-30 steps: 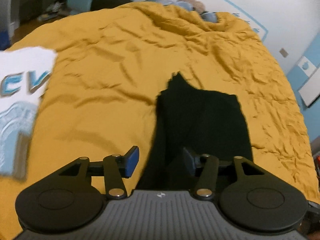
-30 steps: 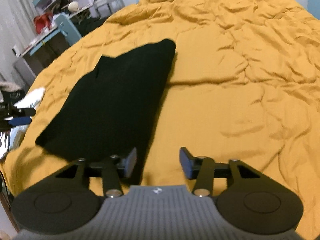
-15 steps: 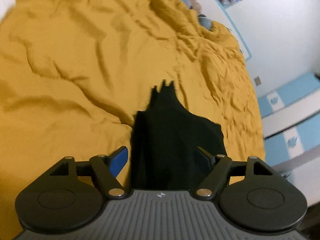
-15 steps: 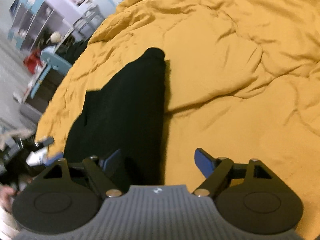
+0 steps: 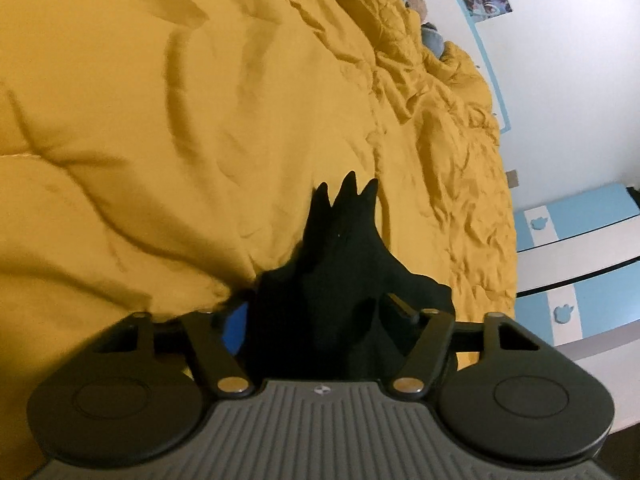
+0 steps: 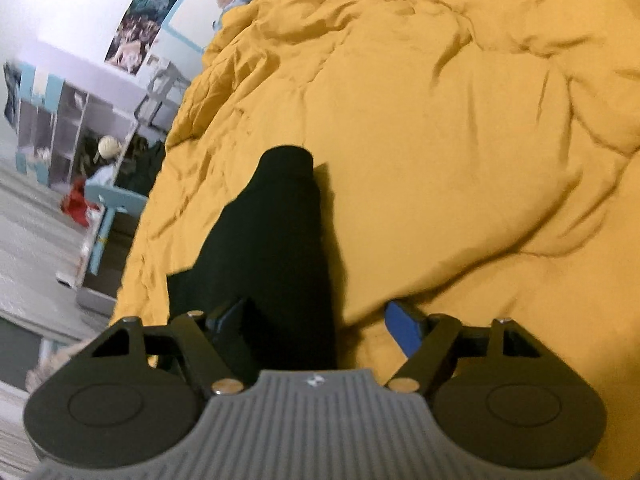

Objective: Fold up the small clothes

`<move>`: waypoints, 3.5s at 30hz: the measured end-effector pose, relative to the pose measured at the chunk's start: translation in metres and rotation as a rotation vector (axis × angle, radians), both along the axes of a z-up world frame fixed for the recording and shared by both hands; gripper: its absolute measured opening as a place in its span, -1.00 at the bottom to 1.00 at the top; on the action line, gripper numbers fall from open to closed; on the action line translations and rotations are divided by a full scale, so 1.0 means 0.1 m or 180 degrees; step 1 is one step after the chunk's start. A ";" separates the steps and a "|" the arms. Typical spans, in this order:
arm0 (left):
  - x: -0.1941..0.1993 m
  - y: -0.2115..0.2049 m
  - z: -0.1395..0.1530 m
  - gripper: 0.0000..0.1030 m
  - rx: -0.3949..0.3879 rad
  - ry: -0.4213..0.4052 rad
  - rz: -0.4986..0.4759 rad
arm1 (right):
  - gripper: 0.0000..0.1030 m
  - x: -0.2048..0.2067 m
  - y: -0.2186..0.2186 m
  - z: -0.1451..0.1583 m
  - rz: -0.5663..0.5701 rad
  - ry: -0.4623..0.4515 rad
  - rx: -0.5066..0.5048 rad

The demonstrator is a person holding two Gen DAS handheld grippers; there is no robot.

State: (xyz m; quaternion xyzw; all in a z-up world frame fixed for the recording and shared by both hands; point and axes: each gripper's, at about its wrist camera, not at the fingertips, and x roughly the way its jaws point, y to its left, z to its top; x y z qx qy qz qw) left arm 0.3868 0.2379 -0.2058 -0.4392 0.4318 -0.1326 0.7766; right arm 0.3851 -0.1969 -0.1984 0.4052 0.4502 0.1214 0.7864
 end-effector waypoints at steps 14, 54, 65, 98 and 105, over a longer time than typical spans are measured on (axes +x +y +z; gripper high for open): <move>-0.16 -0.26 0.45 -0.68 0.0406 -0.0320 0.0061 | -0.64 -0.05 0.21 0.37 0.0120 -0.0385 -0.0428; -2.26 -1.42 2.33 -0.74 0.0504 -0.2079 -0.0362 | -0.73 -2.81 -0.89 2.85 0.0352 -0.1901 -0.0960; -1.25 -1.52 1.44 -0.75 0.0826 -0.1191 -0.0385 | -0.74 -1.72 -0.83 1.66 0.0231 -0.1082 -0.0936; -0.74 -1.06 0.92 -0.58 0.1494 -0.0439 -0.0338 | -0.50 -0.89 -0.79 1.12 0.0253 -0.0547 -0.1506; -1.13 -1.45 1.33 -0.57 0.1975 -0.0655 -0.0707 | -0.32 -1.42 -0.47 1.34 0.0800 -0.0720 -0.1783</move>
